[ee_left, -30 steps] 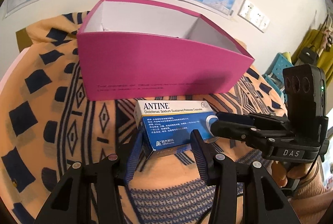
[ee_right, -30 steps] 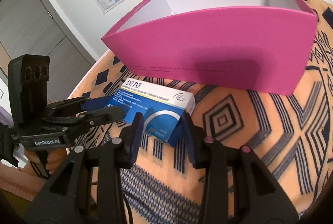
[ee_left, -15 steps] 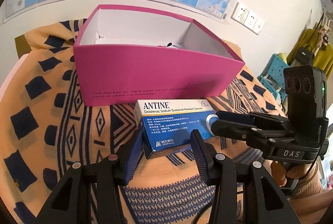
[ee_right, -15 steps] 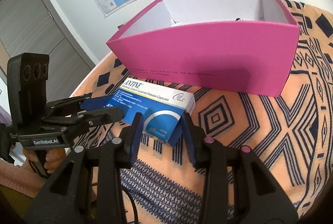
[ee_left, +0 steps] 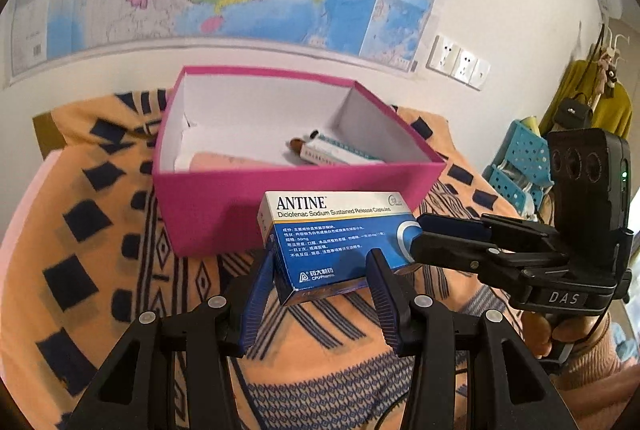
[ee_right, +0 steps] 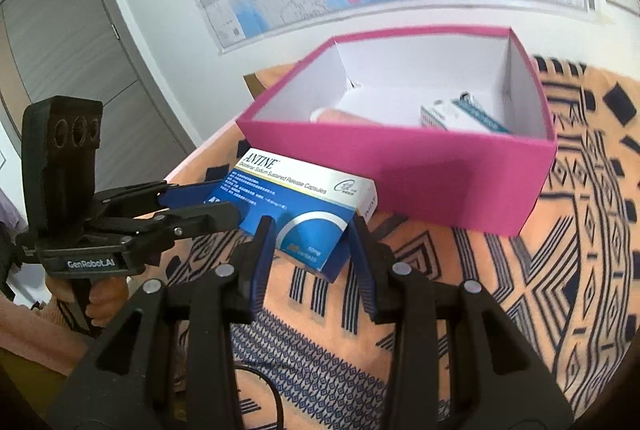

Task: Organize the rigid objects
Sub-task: 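Lift the ANTINE box with the right gripper and carry it over the box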

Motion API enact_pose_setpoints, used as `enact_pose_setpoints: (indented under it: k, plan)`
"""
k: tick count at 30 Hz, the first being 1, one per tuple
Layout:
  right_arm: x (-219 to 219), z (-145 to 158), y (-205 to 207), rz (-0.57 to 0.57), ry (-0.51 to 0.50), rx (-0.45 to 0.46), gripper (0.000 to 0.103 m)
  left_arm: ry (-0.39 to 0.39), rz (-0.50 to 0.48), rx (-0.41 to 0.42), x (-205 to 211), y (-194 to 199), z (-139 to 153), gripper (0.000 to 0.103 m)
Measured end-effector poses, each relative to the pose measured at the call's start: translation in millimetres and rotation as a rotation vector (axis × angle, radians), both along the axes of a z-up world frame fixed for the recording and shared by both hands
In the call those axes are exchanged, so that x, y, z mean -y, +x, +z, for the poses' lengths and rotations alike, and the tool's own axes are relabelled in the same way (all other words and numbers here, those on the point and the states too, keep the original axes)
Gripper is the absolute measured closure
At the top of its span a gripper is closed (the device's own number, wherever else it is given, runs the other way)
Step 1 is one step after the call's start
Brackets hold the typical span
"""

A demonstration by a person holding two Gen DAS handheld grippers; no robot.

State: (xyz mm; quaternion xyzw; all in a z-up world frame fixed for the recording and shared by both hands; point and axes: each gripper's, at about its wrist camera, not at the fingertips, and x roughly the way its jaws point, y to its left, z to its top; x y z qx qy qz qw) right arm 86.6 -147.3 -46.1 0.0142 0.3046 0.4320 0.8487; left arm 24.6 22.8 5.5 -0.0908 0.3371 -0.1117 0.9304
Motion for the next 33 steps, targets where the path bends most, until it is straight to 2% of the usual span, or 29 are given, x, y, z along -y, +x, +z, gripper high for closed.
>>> enact_pose_setpoints:
  k: [9, 33]
  plan:
    - [-2, 23, 10, -0.008, 0.008, 0.060, 0.062, 0.022, 0.008, 0.037, -1, 10, 13, 0.056]
    - [-9, 48, 42, -0.013, 0.033, 0.091, 0.062, 0.014, 0.027, 0.049, -14, 46, 24, 0.056]
